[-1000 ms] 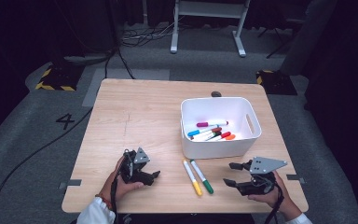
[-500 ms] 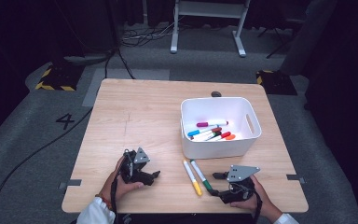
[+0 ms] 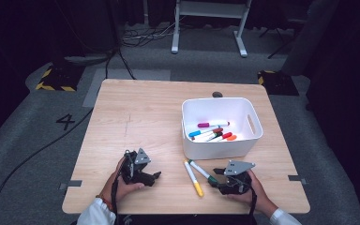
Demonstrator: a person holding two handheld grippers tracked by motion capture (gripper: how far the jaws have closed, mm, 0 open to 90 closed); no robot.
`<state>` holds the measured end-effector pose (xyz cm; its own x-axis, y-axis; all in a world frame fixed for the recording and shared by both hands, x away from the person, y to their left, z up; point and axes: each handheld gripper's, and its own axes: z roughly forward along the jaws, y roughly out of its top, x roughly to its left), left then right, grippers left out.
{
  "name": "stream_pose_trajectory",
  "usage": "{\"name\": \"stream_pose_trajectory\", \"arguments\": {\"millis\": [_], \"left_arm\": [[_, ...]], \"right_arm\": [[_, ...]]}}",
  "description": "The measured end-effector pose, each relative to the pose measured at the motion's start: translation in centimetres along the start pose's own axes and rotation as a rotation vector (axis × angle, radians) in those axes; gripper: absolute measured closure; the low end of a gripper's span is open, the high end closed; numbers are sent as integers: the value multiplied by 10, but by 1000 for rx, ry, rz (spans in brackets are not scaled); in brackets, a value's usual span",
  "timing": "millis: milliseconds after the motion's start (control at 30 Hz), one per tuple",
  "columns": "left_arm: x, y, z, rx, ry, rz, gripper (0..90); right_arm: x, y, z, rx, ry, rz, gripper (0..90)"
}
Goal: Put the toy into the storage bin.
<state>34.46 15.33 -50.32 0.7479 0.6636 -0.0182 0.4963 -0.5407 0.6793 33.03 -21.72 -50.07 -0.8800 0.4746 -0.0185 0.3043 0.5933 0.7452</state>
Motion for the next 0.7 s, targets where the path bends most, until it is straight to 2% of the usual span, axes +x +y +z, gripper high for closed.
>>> {"name": "stream_pose_trajectory", "arguments": {"millis": [267, 400, 467, 600, 700], "left_arm": [[0, 0, 0, 0, 0, 0, 144], [0, 0, 0, 0, 0, -1, 144], [0, 0, 0, 0, 0, 0, 144], [0, 0, 0, 0, 0, 0, 144], [0, 0, 0, 0, 0, 0, 144]], "right_arm": [[-8, -1, 0, -14, 5, 2, 712], [-7, -1, -1, -14, -2, -4, 740], [-7, -1, -1, -16, -22, -19, 751], [-12, -3, -3, -16, -11, -15, 753], [-12, -5, -6, -12, -15, -31, 754]]}}
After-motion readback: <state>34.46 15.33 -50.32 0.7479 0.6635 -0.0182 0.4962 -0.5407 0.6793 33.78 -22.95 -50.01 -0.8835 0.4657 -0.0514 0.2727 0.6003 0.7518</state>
